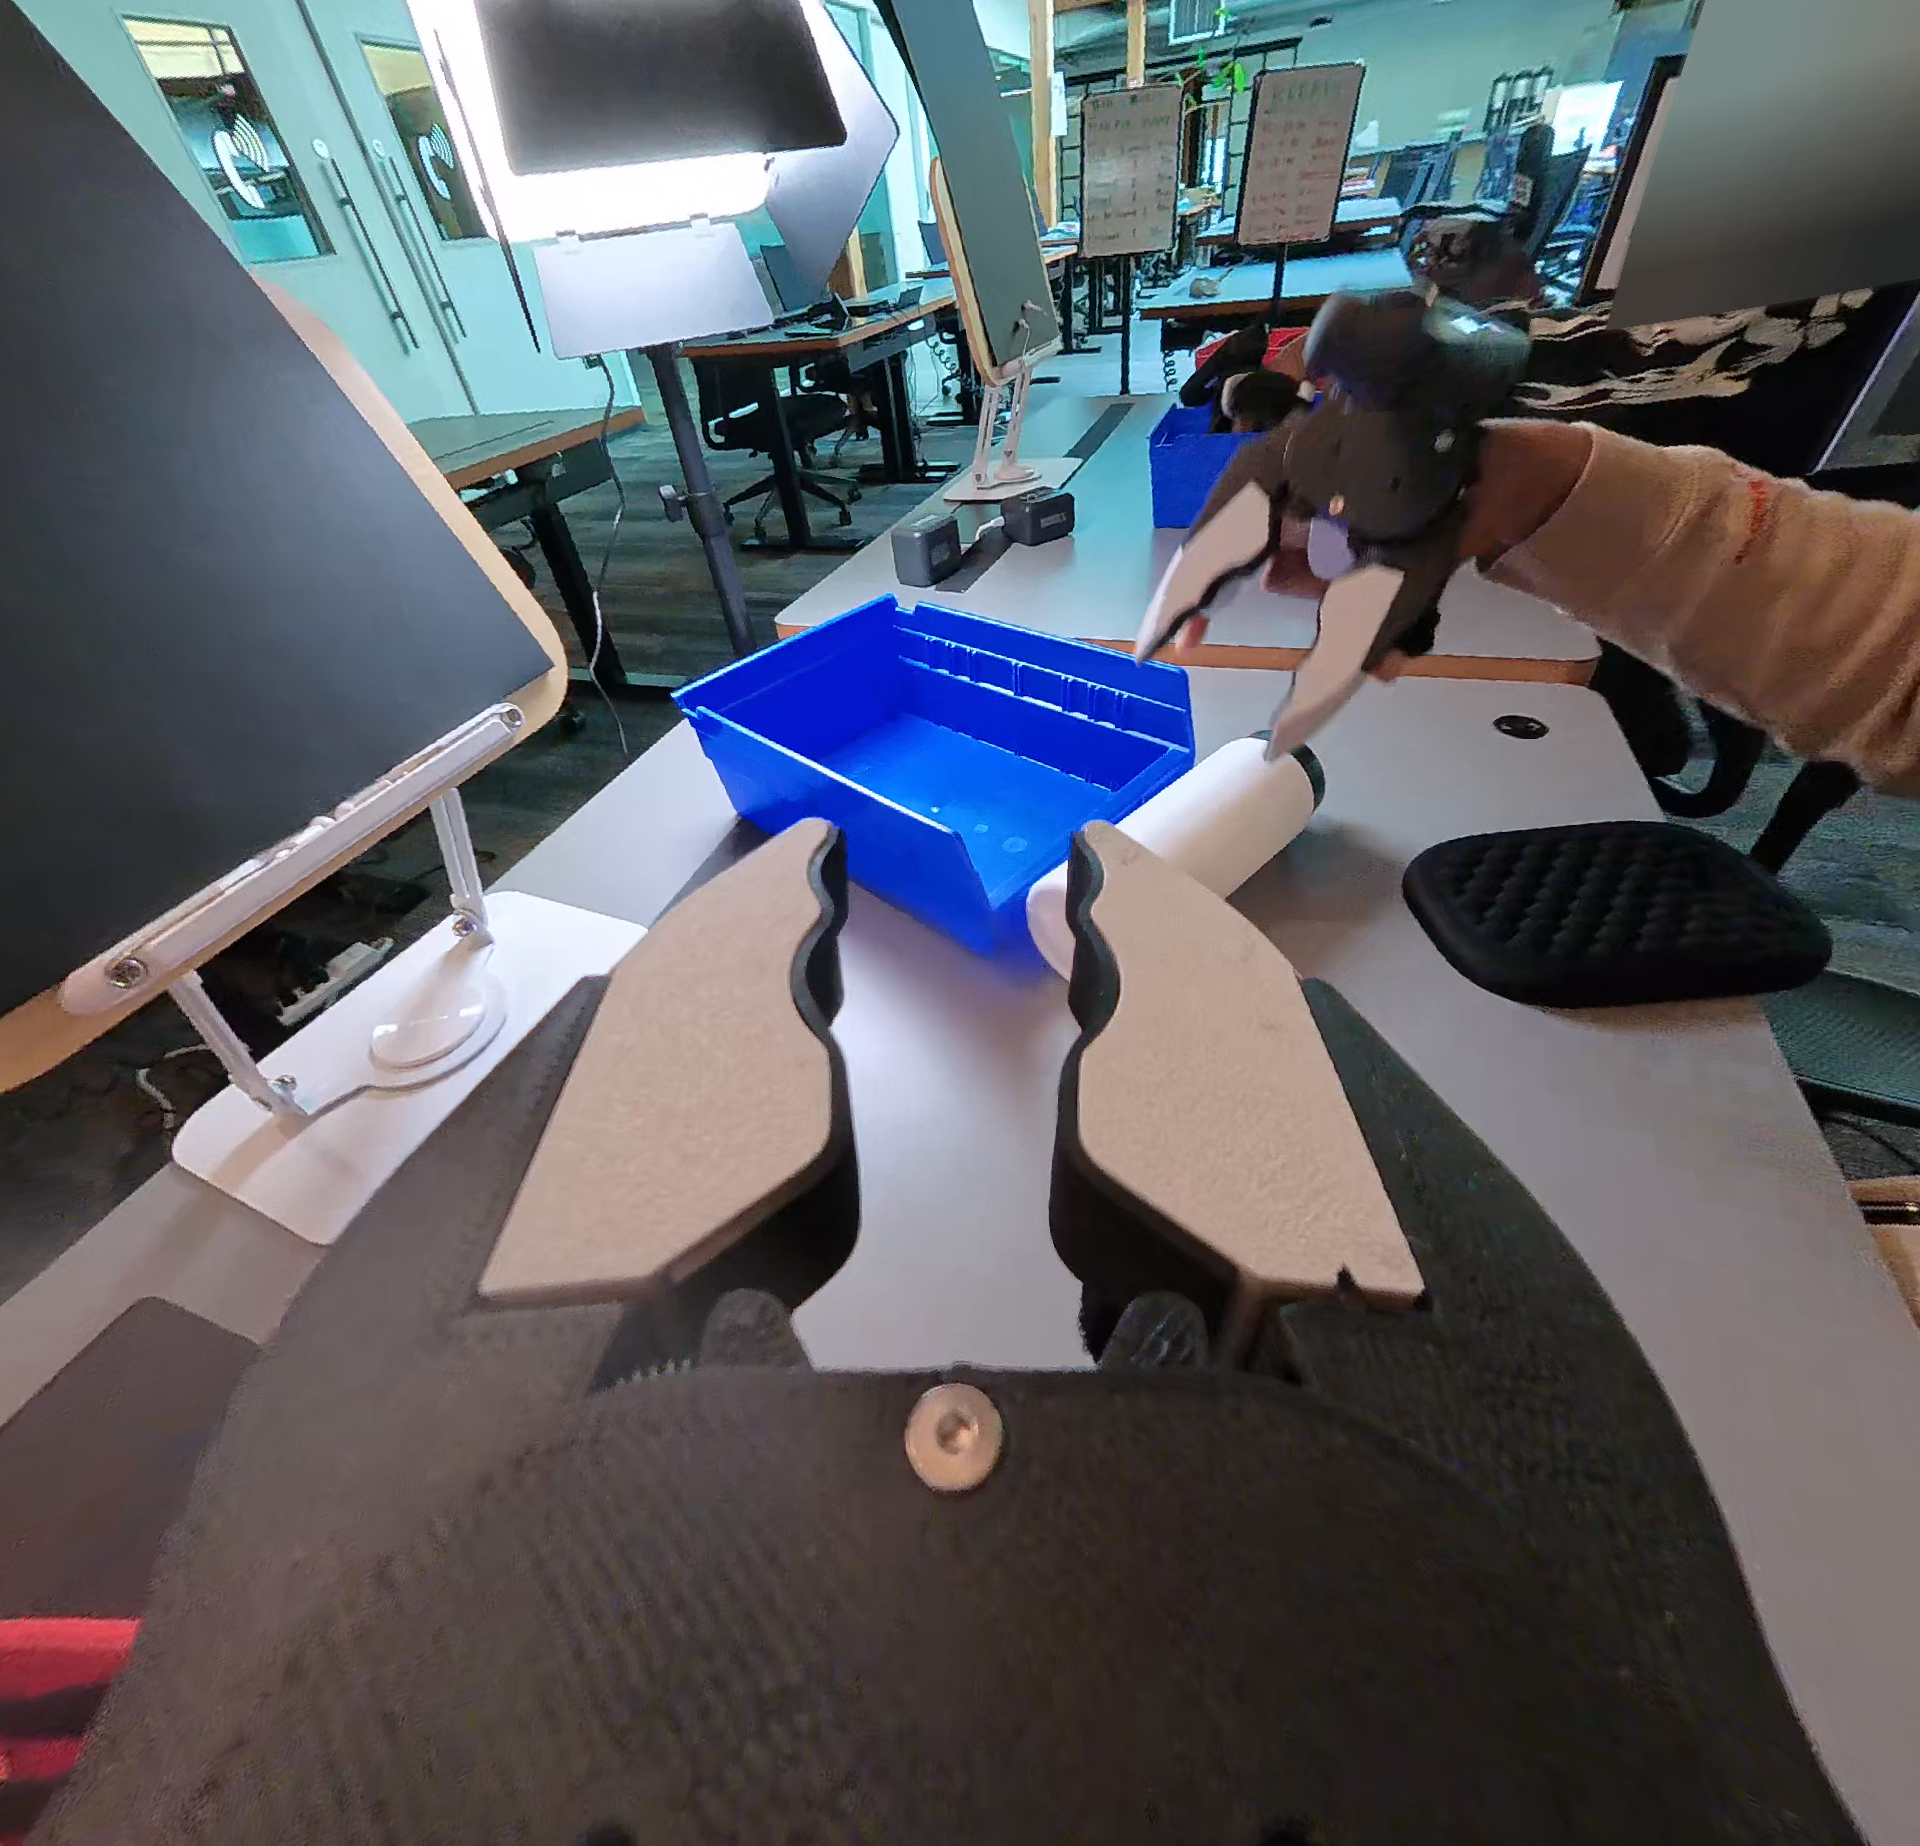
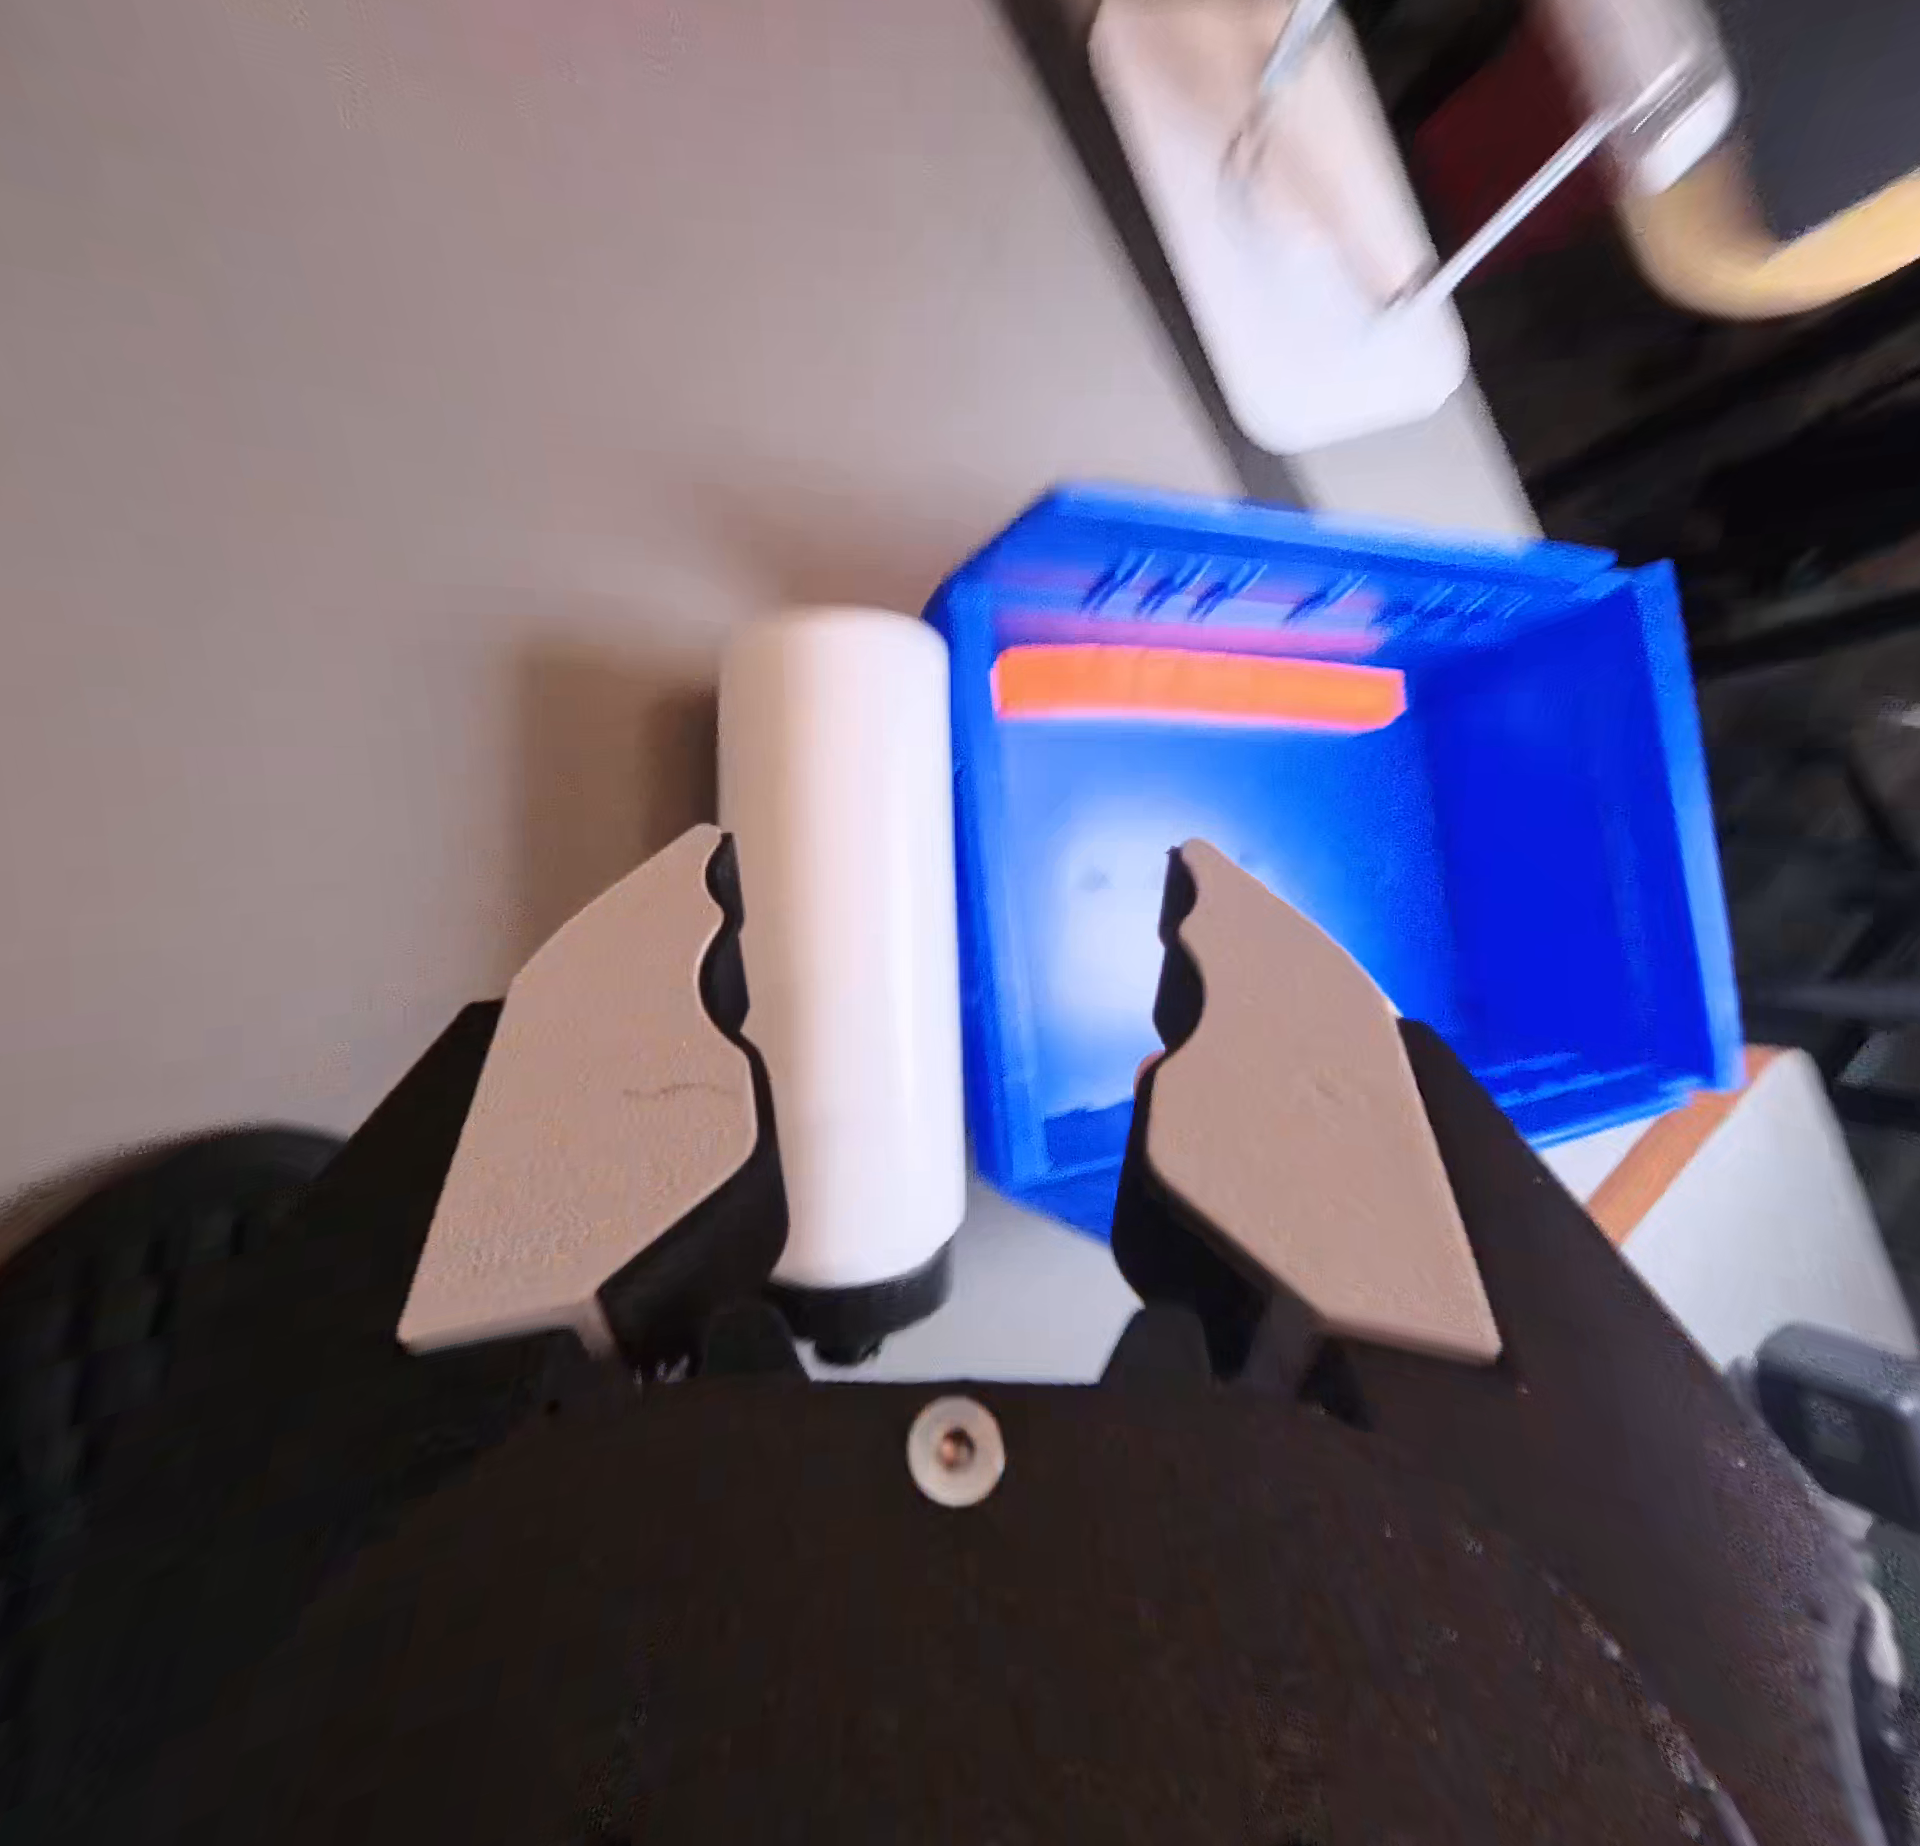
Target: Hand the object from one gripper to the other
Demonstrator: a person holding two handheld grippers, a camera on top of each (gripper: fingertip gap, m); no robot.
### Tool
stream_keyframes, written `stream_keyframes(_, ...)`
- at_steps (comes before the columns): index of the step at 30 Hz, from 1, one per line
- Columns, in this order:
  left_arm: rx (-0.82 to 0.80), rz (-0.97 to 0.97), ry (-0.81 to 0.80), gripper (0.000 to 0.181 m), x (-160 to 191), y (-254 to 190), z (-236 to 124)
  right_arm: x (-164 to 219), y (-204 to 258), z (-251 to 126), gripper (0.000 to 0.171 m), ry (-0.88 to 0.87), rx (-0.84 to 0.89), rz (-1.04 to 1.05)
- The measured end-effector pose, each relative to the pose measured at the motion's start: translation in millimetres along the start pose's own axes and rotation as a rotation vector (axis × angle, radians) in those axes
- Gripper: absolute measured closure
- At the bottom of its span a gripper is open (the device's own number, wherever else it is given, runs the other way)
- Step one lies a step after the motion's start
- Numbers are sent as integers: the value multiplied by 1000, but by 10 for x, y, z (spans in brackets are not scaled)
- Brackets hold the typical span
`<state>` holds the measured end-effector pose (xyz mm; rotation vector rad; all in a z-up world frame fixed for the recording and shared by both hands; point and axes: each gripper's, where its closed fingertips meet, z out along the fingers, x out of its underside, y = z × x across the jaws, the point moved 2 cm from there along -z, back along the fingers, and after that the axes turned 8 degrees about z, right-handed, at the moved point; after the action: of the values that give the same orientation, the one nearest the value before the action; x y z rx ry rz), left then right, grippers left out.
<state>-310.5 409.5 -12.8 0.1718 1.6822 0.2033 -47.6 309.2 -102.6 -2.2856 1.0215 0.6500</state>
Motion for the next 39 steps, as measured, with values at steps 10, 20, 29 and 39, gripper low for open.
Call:
stream_keyframes(10,-37,73,2,141,-112,-46,-71,913,402,972,82,493,-27,-176)
stream_keyframes(20,-101,116,-49,145,-309,-3,-326,-44,755,679,84,377,-78,-373)
stream_keyframes(29,-125,163,-87,147,-472,-57,-461,-145,-1278,413,84,502,364,39)
stream_keyframes(39,-148,139,-69,148,-374,78,-527,500,-1615,1468,84,385,104,1172)
